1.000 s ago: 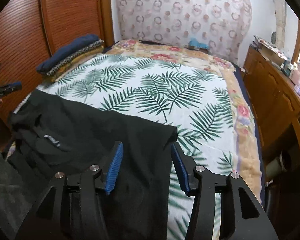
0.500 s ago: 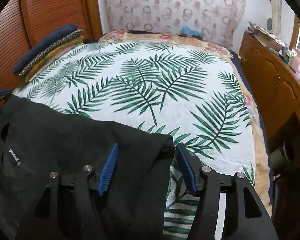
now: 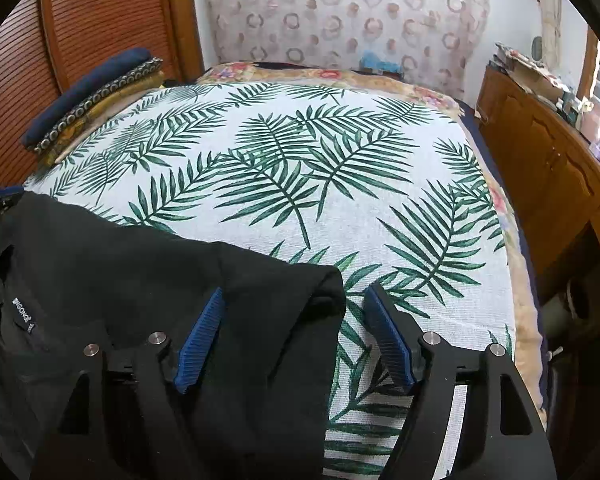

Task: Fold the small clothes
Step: 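Move both tools to the folded shirt's edge and close them, then lift the folded shirt with both tools and carry it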

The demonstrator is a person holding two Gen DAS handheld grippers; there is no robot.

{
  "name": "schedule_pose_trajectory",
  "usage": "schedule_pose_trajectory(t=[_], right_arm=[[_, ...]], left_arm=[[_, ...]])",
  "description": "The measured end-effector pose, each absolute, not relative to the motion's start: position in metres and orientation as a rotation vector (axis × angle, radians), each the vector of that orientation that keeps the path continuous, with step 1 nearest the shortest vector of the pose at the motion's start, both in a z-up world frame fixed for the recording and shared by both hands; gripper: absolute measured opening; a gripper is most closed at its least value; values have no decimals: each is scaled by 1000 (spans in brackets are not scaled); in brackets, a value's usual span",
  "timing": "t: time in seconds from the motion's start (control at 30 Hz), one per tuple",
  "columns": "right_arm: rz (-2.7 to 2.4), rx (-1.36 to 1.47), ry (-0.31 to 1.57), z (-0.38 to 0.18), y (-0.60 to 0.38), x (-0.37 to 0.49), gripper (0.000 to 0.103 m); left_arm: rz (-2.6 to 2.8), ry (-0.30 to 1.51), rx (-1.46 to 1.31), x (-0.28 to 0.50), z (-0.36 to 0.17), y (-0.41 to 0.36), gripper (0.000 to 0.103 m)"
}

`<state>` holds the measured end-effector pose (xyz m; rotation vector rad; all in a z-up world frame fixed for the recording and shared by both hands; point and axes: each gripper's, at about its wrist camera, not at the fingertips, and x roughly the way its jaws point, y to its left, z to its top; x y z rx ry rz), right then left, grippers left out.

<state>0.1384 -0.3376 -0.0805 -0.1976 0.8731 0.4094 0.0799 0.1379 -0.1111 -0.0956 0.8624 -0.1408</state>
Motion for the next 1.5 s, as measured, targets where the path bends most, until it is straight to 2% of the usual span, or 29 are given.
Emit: schedule_pose_trajectory(t=[0.17, 0.3, 0.33, 0.37, 0.4, 0.43, 0.47, 0.5, 0.57, 0.7, 0.97, 1.17, 1.5], right_arm=[[409, -198, 873, -81, -338, 138, 75], [409, -205, 868, -80, -337, 137, 73], [417, -208, 867, -80, -335, 137, 68], [428, -210, 860, -79, -334, 136, 56], [446, -215, 852, -78, -331, 134, 50], [471, -228, 845, -77, -328, 131, 38], [489, -231, 844, -76, -325, 130, 26], [508, -218, 850, -76, -323, 129, 21], [525, -214, 849, -75, -318, 125, 15], [570, -191, 773, -54, -316, 99, 13], [558, -90, 543, 40, -341, 15, 12], [524, -107, 388, 111, -355, -35, 12], [522, -121, 181, 210, -360, -86, 12]], left_arm=[[-212, 867, -181, 79, -108, 141, 54], [-193, 867, -128, 78, -110, 133, 48], [-197, 867, -125, 78, -110, 132, 46], [-202, 869, -125, 78, -109, 132, 42], [-213, 871, -129, 77, -109, 131, 35], [-224, 871, -133, 77, -108, 131, 30], [-241, 873, -136, 76, -109, 129, 20], [-252, 873, -136, 75, -108, 127, 10], [-250, 850, -122, 69, -102, 122, 6], [-267, 716, -134, 36, -64, 113, 5], [-298, 454, -152, -37, 36, 105, 5], [-332, 292, -161, -59, 98, 111, 5], [-341, 125, -105, -76, 172, 113, 5]])
